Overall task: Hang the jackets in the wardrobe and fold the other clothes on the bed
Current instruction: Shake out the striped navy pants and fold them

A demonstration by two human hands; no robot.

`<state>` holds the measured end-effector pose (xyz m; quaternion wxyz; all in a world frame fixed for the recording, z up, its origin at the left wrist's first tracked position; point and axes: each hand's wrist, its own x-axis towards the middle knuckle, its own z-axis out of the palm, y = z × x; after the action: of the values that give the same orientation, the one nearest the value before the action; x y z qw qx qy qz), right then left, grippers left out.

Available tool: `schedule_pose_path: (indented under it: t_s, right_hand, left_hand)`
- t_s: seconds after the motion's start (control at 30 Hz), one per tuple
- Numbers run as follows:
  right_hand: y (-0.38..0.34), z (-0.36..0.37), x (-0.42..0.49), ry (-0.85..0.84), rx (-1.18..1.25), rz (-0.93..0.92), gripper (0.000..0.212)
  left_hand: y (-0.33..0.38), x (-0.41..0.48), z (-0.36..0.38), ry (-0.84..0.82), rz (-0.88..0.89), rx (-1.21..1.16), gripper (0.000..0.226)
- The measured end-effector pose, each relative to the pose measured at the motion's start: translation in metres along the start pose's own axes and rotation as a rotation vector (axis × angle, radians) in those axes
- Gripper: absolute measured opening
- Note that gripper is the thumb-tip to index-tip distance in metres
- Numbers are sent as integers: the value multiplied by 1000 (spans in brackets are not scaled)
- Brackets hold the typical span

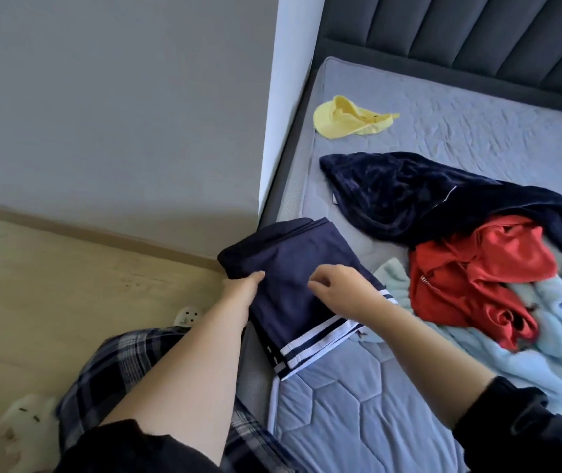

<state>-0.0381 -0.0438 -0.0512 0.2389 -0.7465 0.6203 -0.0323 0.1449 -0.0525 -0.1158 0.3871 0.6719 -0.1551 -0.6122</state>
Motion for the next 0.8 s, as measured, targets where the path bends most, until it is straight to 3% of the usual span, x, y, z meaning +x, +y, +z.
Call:
schedule_pose_path:
  t_s: [0.1,0.2,0.27,0.37,0.5,0.6,0.7,0.8]
  right_hand:
    - [40,0,14,163,-74,138,37]
    - [74,7,20,11,138,345,62]
    - [90,11,25,-42,250,388,60]
    - [103,2,31,-79,469,491,52]
    - [113,-16,25,-321,849,649,49]
    - [114,-19,18,-388,978,582,35]
    - [110,-20,9,-368,1090,476,20]
    - [91,-26,0,-372,1304,327,5]
  left_hand:
    - [-4,2,3,-31,-77,-14,54]
    - [-7,2,1,-141,-142,-1,58]
    - [-7,2,0,-179,-142,7,63]
    - [-2,-4,-1,-255,-132,-23,50]
    - [-1,-15,-1,-429,-150,12,36]
    - [-2,-17,1,-380,-86,56,33]
    - [6,-22,-4,-344,-43,-9,14]
    - [18,-30,-16,-395,110,-182,23]
